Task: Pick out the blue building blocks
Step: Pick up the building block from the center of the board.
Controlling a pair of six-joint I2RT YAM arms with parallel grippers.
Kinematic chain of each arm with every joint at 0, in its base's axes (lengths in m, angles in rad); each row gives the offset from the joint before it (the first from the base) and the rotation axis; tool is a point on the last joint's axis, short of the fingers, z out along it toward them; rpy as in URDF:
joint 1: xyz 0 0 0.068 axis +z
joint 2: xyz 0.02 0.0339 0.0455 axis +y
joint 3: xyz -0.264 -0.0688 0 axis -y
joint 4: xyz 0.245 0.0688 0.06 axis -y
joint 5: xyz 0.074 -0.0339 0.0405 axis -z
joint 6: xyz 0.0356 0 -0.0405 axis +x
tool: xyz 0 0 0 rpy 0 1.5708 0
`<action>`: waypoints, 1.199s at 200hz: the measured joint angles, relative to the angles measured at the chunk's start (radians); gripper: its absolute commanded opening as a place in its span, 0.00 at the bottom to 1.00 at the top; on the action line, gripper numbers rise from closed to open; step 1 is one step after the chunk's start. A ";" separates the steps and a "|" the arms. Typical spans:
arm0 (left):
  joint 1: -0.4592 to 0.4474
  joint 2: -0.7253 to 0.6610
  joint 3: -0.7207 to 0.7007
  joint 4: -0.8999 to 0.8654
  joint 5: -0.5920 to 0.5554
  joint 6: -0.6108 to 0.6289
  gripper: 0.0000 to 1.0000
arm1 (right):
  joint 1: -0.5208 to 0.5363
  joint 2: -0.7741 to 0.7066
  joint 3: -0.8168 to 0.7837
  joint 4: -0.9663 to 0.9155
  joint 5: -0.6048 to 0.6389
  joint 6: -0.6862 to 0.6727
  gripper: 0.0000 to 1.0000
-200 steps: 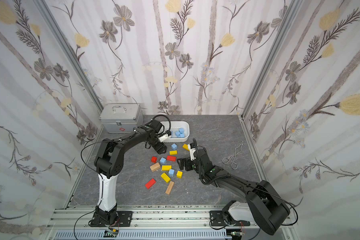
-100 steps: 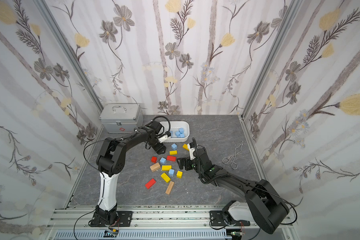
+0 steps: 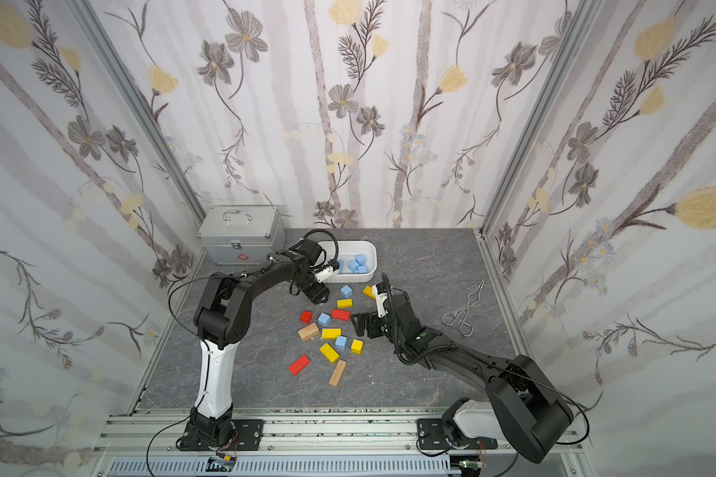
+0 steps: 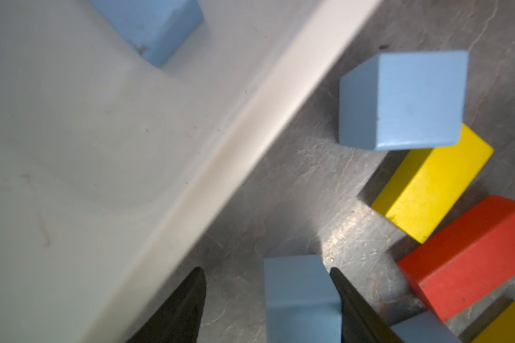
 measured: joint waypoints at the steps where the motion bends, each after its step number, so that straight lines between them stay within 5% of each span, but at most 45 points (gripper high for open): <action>1: 0.000 0.000 0.000 0.000 0.000 0.000 0.66 | 0.000 0.000 0.000 0.000 0.000 0.000 1.00; 117: 0.002 0.029 0.034 -0.034 0.005 -0.020 0.52 | 0.000 0.000 0.000 0.000 0.001 -0.007 1.00; 208: 0.008 0.047 0.070 -0.077 0.005 -0.043 0.33 | 0.000 0.000 0.001 0.000 0.001 -0.007 1.00; 240: 0.009 0.042 0.072 -0.082 0.006 -0.068 0.17 | 0.000 -0.010 0.001 0.000 0.002 -0.007 1.00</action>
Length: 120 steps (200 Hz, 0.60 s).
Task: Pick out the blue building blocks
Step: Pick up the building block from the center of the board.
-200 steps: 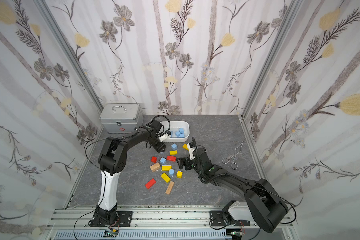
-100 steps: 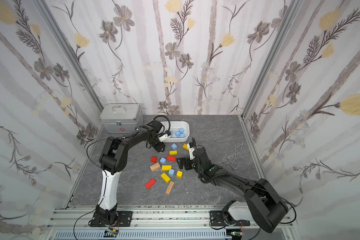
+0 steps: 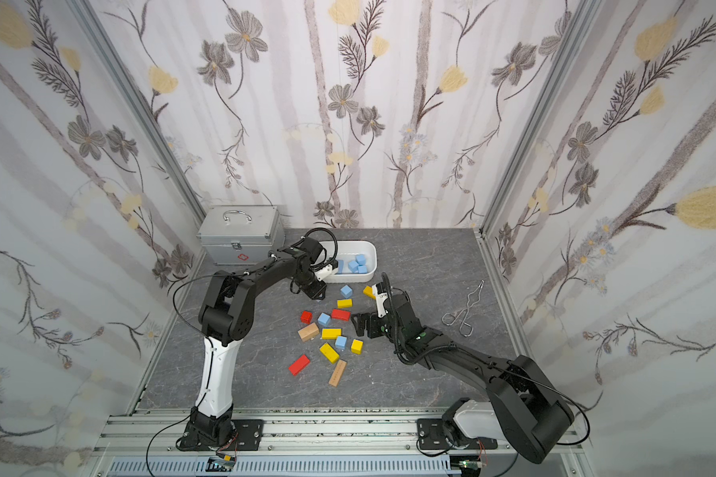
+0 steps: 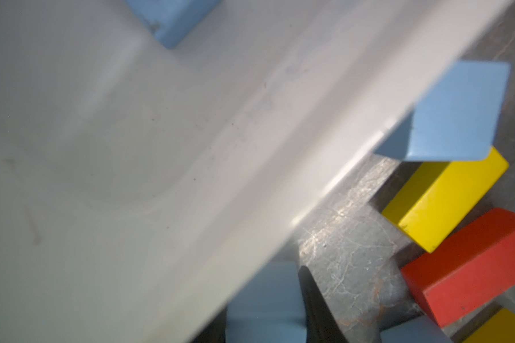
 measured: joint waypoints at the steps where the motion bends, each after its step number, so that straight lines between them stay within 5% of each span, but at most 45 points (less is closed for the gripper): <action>1: 0.000 0.000 0.000 0.000 0.000 -0.002 0.17 | 0.000 0.000 0.000 0.000 0.000 0.000 1.00; 27: 0.000 -0.030 -0.001 -0.010 0.008 -0.027 0.00 | 0.000 -0.019 0.000 0.000 0.003 0.000 1.00; 120: 0.000 -0.162 -0.004 -0.015 0.019 -0.110 0.00 | 0.000 -0.090 0.029 -0.002 0.018 -0.015 1.00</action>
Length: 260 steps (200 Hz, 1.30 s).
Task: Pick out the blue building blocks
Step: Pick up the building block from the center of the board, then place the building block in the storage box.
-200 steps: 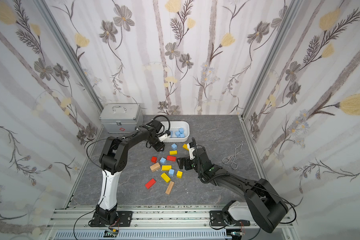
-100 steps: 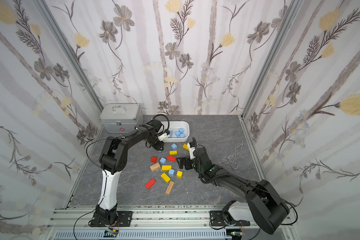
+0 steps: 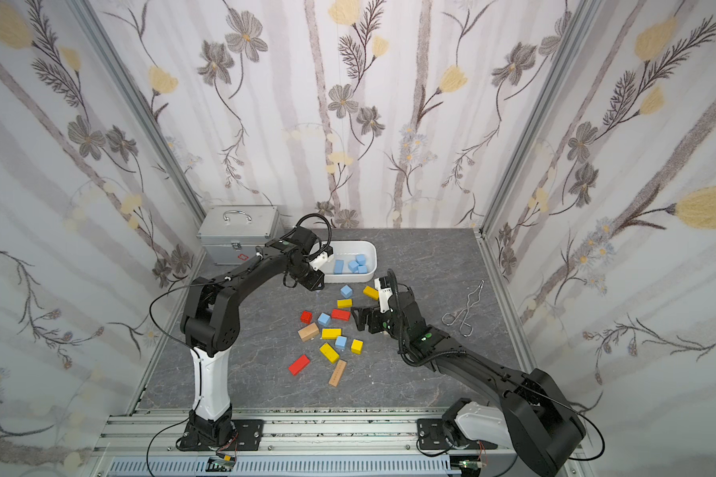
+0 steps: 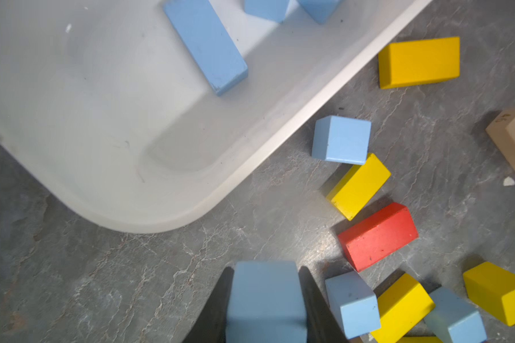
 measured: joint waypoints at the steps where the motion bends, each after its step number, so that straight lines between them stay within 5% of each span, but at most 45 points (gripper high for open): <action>1: 0.000 0.000 0.001 0.000 0.000 0.000 0.00 | 0.000 -0.001 0.002 0.000 0.000 0.000 1.00; 64: 0.000 0.002 0.214 -0.012 -0.018 -0.045 0.00 | -0.002 -0.028 0.118 -0.043 0.011 -0.022 1.00; 149: 0.000 0.251 0.586 -0.126 -0.093 -0.089 0.00 | -0.087 0.145 0.299 -0.098 -0.050 -0.045 1.00; 260: -0.001 0.447 0.663 -0.057 -0.180 -0.153 0.00 | -0.095 0.356 0.425 -0.128 -0.128 -0.106 1.00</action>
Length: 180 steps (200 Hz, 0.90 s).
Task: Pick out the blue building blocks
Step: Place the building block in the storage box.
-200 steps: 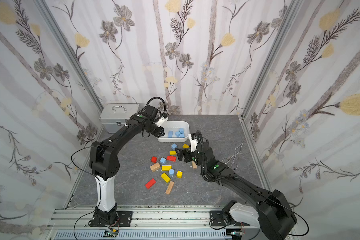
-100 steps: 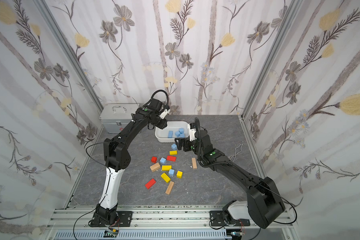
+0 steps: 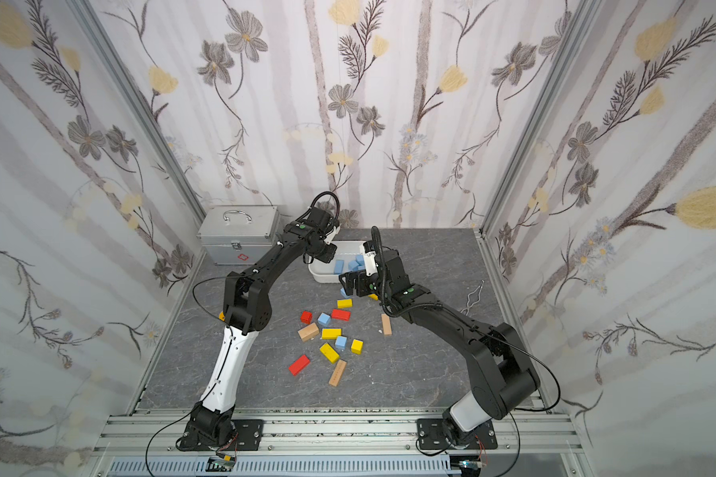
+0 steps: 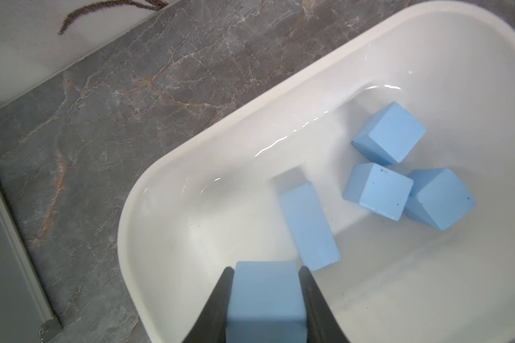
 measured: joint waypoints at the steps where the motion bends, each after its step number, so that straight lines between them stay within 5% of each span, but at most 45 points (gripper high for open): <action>1: 0.000 0.001 0.001 0.000 0.000 0.000 0.00 | 0.000 0.001 0.000 0.000 -0.001 0.000 1.00; 136: 0.001 0.122 0.053 0.046 -0.039 -0.002 0.00 | -0.010 0.055 -0.079 0.137 -0.027 0.010 1.00; 180: 0.002 0.138 0.053 0.056 -0.043 0.001 0.10 | -0.019 0.062 -0.084 0.144 -0.030 0.013 1.00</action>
